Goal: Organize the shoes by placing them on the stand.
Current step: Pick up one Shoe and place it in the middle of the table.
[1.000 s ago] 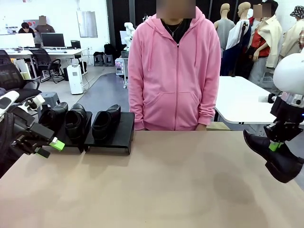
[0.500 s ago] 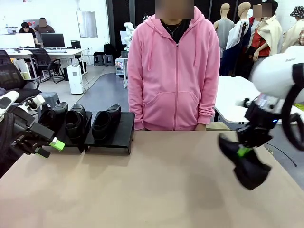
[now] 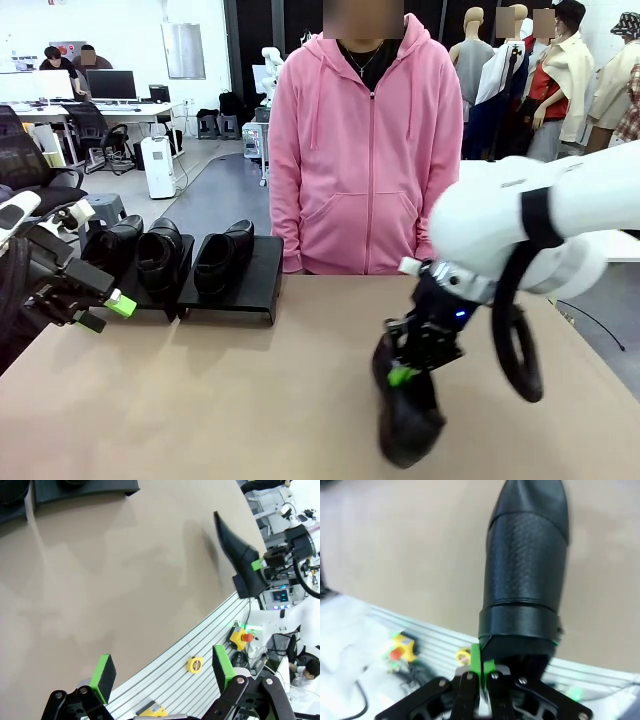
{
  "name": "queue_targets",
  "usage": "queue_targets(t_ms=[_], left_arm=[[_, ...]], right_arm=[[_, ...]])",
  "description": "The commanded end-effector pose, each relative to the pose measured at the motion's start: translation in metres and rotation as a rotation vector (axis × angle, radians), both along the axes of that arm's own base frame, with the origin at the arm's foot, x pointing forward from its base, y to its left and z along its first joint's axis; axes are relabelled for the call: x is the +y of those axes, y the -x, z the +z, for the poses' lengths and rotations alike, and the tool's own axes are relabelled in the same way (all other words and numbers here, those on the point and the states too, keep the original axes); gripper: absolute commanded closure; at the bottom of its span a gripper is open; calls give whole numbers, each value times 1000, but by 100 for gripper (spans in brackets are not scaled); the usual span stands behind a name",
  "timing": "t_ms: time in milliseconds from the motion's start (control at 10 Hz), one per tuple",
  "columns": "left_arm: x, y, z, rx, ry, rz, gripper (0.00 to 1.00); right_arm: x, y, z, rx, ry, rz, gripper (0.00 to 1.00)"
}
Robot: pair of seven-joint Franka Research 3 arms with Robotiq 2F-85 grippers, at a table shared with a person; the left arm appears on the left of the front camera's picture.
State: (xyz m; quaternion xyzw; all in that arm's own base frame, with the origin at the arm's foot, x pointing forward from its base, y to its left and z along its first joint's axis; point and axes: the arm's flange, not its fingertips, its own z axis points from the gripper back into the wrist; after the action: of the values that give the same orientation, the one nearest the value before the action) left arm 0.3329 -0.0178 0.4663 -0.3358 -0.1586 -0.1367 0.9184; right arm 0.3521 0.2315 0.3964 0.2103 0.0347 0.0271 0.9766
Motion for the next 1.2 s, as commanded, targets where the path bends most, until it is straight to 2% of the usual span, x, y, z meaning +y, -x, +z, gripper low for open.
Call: queue_targets(t_ms=[0, 200, 500, 600, 900, 1000, 1100], left_arm=[[1, -1, -1, -17, 27, -17, 0], [1, -1, -1, -17, 27, -17, 0], [1, -1, -1, -17, 27, -17, 0], [1, -1, -1, -17, 27, -17, 0], [1, -1, -1, -17, 27, -17, 0], [1, -1, -1, -17, 27, -17, 0], [1, -1, -1, -17, 27, -17, 0]], right_arm=[[55, -19, -8, -38, -57, 106, 100], [87, -25, -16, -96, -10, 184, 100], [101, -42, -21, -136, 33, 109, 100], [99, -44, -20, -174, 41, 73, 100], [96, -47, -20, -176, 26, 79, 100], [95, -44, -20, -169, 6, 105, 43], [92, -42, -17, -164, -11, 115, 0]])
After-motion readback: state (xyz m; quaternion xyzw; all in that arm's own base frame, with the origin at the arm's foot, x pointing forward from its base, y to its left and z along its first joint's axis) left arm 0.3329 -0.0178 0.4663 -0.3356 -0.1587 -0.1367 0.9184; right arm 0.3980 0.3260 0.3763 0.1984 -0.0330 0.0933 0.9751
